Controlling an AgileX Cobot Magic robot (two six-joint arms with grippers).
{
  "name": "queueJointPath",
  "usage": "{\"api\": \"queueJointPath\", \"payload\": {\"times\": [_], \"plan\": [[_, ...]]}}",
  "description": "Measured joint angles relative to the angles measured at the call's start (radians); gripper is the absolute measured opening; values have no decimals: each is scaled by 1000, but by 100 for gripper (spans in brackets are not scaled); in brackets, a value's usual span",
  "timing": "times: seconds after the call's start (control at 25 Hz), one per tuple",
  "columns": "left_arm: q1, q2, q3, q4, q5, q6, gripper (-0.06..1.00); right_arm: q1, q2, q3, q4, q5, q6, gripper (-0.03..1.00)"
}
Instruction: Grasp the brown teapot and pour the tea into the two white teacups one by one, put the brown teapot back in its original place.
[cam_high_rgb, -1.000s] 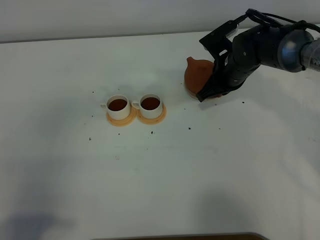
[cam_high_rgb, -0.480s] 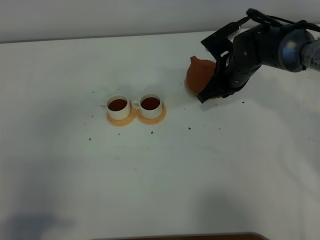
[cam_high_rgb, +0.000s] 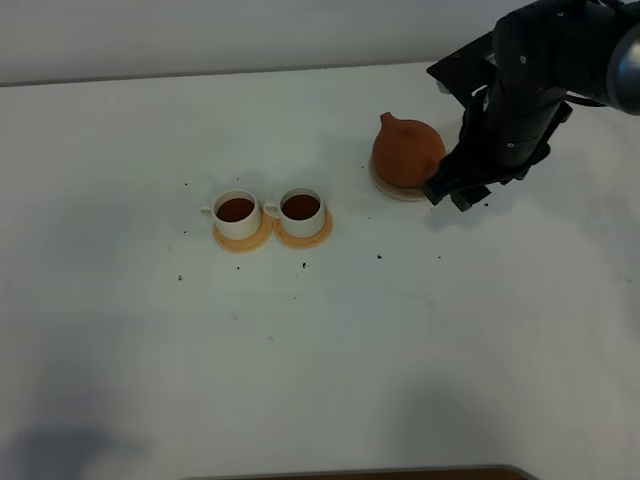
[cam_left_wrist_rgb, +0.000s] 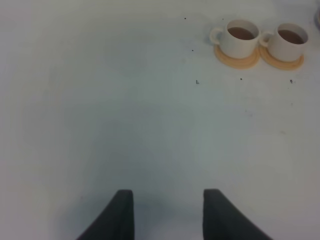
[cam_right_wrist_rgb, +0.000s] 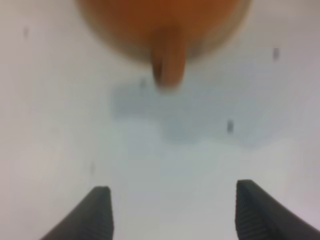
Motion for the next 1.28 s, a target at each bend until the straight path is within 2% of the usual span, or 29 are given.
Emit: {"api": "queueJointPath", "payload": {"times": [0.12, 0.24, 0.56, 0.88, 1.28], "plan": [[0, 0, 0, 0, 0, 0, 37, 0, -52, 20, 28, 141, 6, 53], [0, 0, 0, 0, 0, 0, 37, 0, -140, 108, 63, 188, 9, 50], [0, 0, 0, 0, 0, 0, 37, 0, -493, 477, 145, 153, 9, 41], [0, 0, 0, 0, 0, 0, 37, 0, -842, 791, 171, 138, 9, 39], [0, 0, 0, 0, 0, 2, 37, 0, -1154, 960, 176, 117, 7, 39]]}}
